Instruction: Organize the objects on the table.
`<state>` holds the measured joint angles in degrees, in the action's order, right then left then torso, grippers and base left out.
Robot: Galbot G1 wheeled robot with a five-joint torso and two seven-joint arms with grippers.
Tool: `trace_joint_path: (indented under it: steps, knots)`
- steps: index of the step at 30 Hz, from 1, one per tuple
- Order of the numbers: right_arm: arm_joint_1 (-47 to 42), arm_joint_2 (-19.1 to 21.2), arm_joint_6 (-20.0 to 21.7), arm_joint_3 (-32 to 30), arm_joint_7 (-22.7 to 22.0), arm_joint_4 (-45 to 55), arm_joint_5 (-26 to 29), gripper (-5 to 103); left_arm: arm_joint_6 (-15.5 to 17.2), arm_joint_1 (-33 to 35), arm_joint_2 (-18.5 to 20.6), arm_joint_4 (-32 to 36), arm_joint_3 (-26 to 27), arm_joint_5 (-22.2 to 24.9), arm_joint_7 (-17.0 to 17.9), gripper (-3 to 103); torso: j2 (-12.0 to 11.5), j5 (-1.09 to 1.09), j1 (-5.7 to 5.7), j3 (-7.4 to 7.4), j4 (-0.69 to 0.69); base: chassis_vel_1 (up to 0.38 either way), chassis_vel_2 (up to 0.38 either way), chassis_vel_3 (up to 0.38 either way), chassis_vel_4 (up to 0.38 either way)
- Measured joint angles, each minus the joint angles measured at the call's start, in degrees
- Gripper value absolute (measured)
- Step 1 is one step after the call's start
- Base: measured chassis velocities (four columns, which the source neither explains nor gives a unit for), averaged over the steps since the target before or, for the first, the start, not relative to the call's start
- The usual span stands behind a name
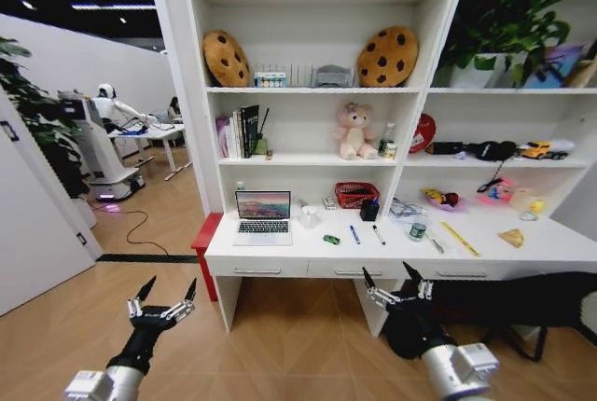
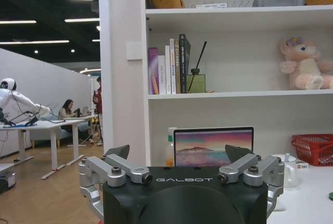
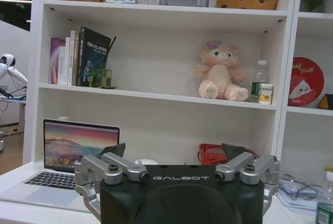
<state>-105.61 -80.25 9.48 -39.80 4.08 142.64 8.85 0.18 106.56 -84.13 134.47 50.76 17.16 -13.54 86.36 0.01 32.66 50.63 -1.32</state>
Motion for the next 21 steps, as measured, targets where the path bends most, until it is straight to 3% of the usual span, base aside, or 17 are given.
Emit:
trace_joint_path:
  steps: [14,20,21]
  knots:
    - [0.4,0.1,-0.7,0.7,-0.1,-1.1,-0.9,100,-0.1,-0.5,0.1,-0.5,0.0,-0.1,0.2,100,0.0,-0.02,0.03,0.01,-0.01,-0.323,0.336,0.332,-0.332]
    - [0.5,0.1,-0.6,0.8,-0.7,-1.1,-1.0,100,-0.4,-0.8,0.0,-0.8,-0.1,-0.1,0.3,101,0.0,-0.02,0.07,0.02,-0.02,-0.215,0.205,0.16,-0.191]
    - [0.6,0.1,-0.5,0.8,-0.9,-1.2,-1.1,100,-1.2,-1.0,0.0,-1.1,-0.1,-0.1,-0.1,96,0.0,0.0,0.05,0.01,0.0,-0.071,0.113,0.075,-0.018]
